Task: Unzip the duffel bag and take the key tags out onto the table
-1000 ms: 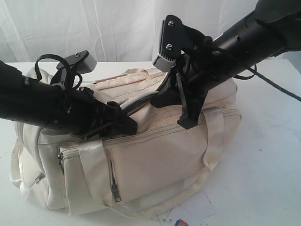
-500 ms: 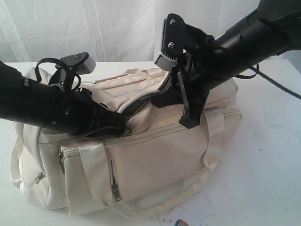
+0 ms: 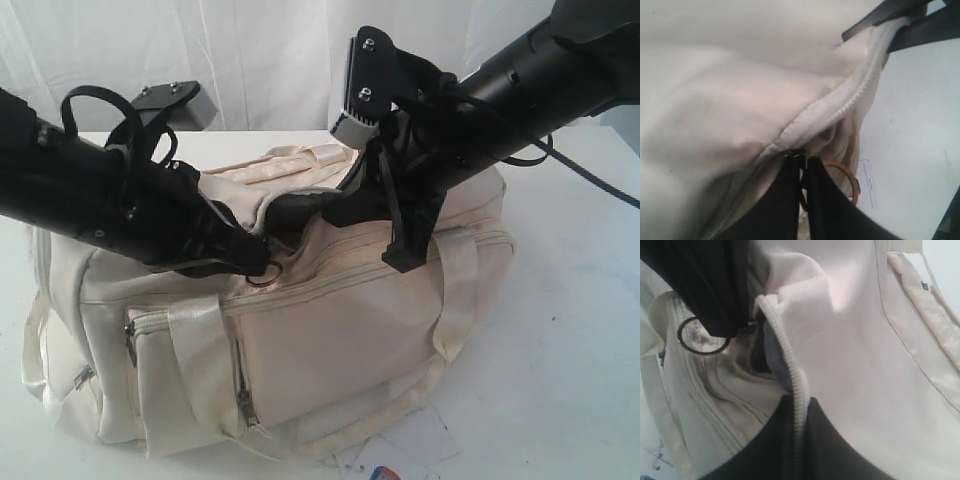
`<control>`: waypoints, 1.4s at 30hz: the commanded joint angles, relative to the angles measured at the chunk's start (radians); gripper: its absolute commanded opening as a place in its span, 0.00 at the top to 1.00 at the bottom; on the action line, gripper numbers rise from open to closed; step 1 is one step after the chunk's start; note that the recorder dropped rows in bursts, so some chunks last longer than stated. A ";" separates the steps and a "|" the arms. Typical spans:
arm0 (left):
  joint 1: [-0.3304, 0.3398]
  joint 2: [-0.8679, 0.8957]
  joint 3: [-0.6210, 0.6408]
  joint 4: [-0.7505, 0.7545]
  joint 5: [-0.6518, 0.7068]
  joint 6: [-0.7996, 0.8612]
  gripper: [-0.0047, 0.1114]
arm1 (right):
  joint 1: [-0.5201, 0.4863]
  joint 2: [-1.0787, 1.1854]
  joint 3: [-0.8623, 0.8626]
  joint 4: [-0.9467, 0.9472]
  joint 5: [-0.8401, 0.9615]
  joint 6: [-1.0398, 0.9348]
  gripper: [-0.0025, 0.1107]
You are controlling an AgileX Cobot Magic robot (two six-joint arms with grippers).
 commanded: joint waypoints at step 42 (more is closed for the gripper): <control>-0.006 -0.227 -0.012 1.195 0.252 -0.678 0.96 | 0.002 -0.021 -0.007 -0.025 -0.031 0.080 0.98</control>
